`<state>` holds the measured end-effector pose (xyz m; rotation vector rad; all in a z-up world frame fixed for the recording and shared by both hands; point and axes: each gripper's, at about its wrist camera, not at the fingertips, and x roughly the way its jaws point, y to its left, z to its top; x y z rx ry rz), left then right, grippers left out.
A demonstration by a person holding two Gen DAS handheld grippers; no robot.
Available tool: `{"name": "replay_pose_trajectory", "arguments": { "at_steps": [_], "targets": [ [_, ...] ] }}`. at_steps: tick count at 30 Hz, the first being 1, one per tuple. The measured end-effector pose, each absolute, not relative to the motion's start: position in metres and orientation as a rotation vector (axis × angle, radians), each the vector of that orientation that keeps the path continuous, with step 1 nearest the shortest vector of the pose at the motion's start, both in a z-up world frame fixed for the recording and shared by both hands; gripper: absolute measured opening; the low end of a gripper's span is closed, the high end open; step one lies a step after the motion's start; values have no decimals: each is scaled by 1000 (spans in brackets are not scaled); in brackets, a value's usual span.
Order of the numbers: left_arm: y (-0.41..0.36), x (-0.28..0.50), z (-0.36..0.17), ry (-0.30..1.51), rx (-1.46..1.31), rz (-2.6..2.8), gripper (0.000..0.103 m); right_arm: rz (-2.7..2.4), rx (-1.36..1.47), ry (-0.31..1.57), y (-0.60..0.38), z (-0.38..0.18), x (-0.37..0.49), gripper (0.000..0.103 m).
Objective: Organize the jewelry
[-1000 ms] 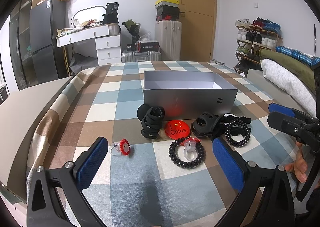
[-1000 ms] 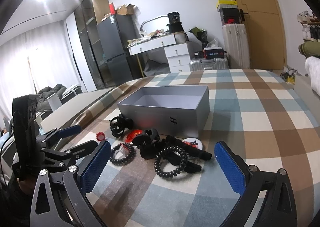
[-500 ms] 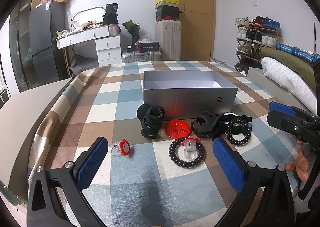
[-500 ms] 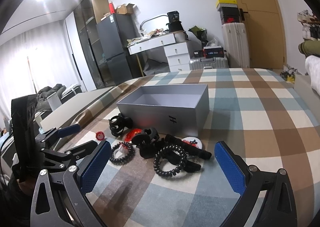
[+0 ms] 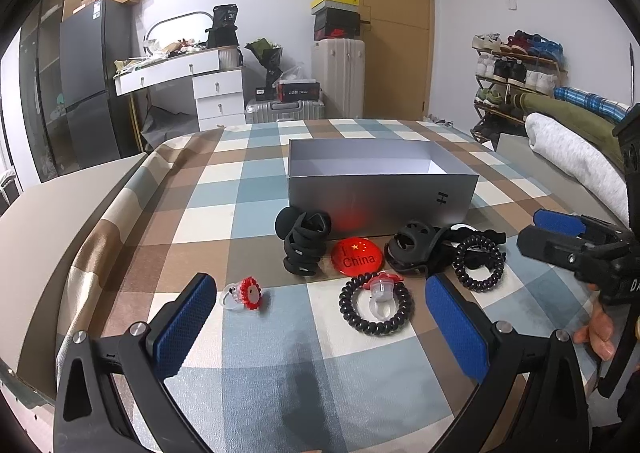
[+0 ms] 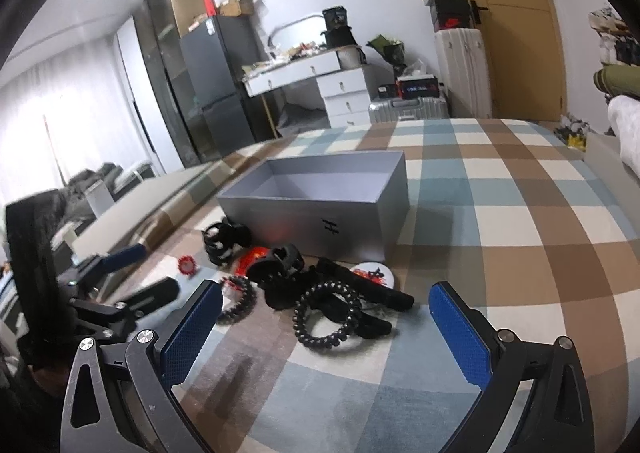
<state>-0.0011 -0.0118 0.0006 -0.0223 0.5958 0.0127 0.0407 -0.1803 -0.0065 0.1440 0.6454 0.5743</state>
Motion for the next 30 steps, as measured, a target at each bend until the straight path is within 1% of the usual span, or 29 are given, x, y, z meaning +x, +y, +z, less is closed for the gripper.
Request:
{"name": "replay_pose_trajectory", "arguments": {
  "at_steps": [4, 8, 12, 13, 14, 15, 16, 17, 22, 23, 24, 25, 26, 28, 30],
  "targets": [
    [-12, 1, 1, 610, -18, 1, 102, 575, 127, 645, -179, -6, 41, 103],
    [-12, 2, 1, 627, -14, -1, 102, 522, 87, 690, -178, -6, 48, 103],
    [-10, 2, 2, 634, -1, 2, 102, 520, 107, 746, -182, -13, 57, 103],
    [-9, 3, 3, 641, -6, -1, 102, 528, 115, 772, -183, -16, 59, 97],
    [-8, 3, 3, 645, -12, -3, 102, 531, 122, 784, -184, -18, 60, 88],
    [-6, 3, 3, 648, -18, -5, 102, 530, 127, 810, -184, -21, 63, 84],
    [-5, 3, 3, 652, -25, -10, 102, 539, 126, 827, -183, -22, 65, 77],
    [-4, 4, 3, 660, -32, -15, 102, 544, 124, 839, -182, -24, 66, 71],
    [-3, 8, -1, 683, -38, -22, 101, 577, 115, 856, -177, -28, 67, 52],
    [-3, 8, 0, 682, -39, -27, 101, 578, 107, 858, -176, -28, 67, 49],
    [-3, 7, -1, 680, -38, -33, 101, 574, 98, 857, -175, -28, 68, 43],
    [-4, 7, -1, 682, -34, -38, 101, 573, 88, 861, -174, -28, 68, 40],
    [-5, 7, -1, 682, -32, -43, 101, 572, 81, 864, -173, -28, 68, 39],
    [-7, 6, -1, 682, -23, -46, 101, 576, 79, 860, -174, -27, 69, 30],
    [-8, 7, -1, 685, -20, -52, 101, 569, 64, 868, -173, -26, 71, 29]
  ]
}}
